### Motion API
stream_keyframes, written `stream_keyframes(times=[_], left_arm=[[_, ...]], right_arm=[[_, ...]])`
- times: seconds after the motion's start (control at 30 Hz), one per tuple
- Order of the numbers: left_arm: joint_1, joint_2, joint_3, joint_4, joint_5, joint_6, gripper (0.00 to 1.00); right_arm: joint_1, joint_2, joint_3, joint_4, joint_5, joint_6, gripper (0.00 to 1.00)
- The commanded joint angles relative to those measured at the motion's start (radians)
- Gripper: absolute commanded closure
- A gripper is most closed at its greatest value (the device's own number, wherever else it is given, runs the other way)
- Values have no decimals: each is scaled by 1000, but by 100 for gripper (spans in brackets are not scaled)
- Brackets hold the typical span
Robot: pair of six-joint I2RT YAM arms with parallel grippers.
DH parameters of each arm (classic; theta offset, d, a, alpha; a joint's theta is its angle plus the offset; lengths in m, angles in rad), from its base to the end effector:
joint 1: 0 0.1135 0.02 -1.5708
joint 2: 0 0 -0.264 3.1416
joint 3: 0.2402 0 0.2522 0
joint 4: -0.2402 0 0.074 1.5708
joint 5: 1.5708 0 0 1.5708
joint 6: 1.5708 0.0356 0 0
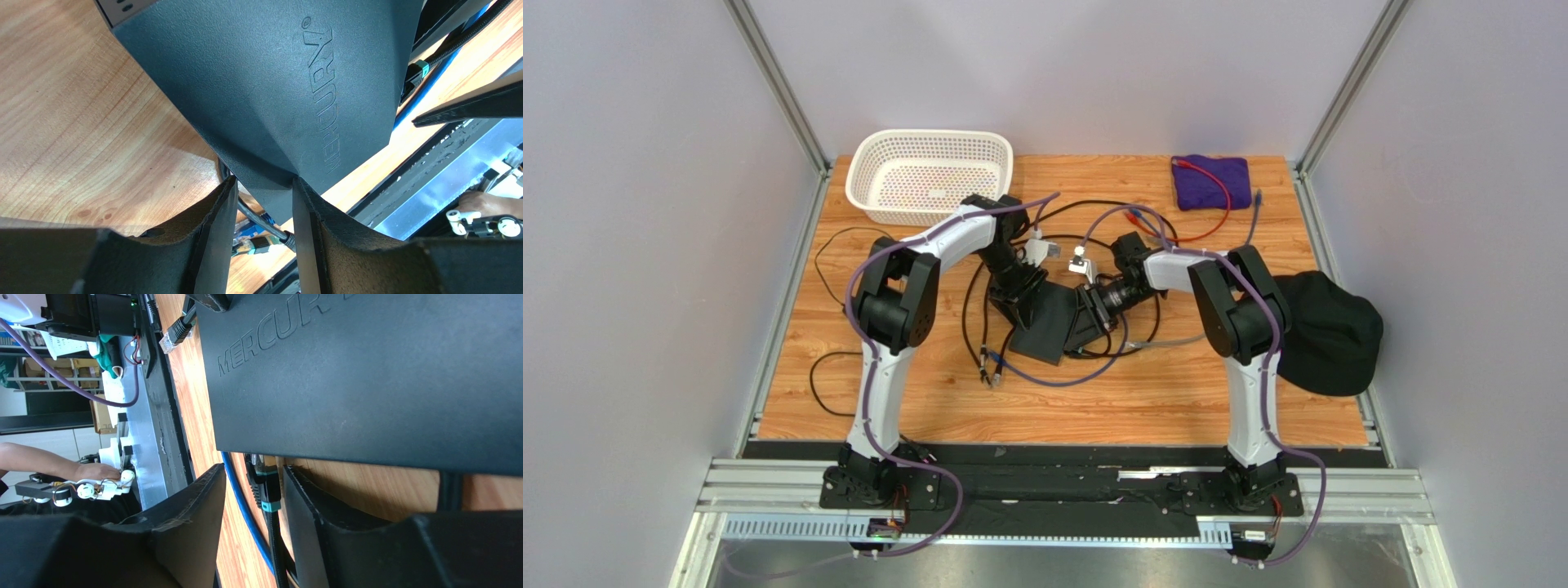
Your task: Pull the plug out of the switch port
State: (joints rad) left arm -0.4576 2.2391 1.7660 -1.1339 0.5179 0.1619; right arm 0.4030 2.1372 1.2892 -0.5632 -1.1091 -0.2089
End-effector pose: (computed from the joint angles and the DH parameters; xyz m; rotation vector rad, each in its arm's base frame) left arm 0.3737 -0.2037 0.1576 -0.8811 -2.7990 0.7610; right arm 0.3398 0.1795 0.1035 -0.9179 2.4729 1.6445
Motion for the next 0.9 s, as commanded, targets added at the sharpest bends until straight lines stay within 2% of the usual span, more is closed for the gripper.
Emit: stream_keyframes(times=[0.0,0.17,0.33,0.43,0.73,0.87], left_arm=[[-9,60,-33,19,-94,22,53],[-9,60,-33,19,-94,25,53],[-9,57,-33,19,-94,27,53],[-9,56,-34,19,-96,27,53],[-9,54,-37,19,-98,33,53],[-9,56,-37,19,-101,36,54]], right_arm=[[22,49,-1,19,120,-49,59],[23,70,13,14,132,-34,66],[22,87,30,5,129,-21,68],[22,101,42,-3,132,-14,72],[7,161,100,-41,167,40,96],[2,184,119,-61,204,55,100]])
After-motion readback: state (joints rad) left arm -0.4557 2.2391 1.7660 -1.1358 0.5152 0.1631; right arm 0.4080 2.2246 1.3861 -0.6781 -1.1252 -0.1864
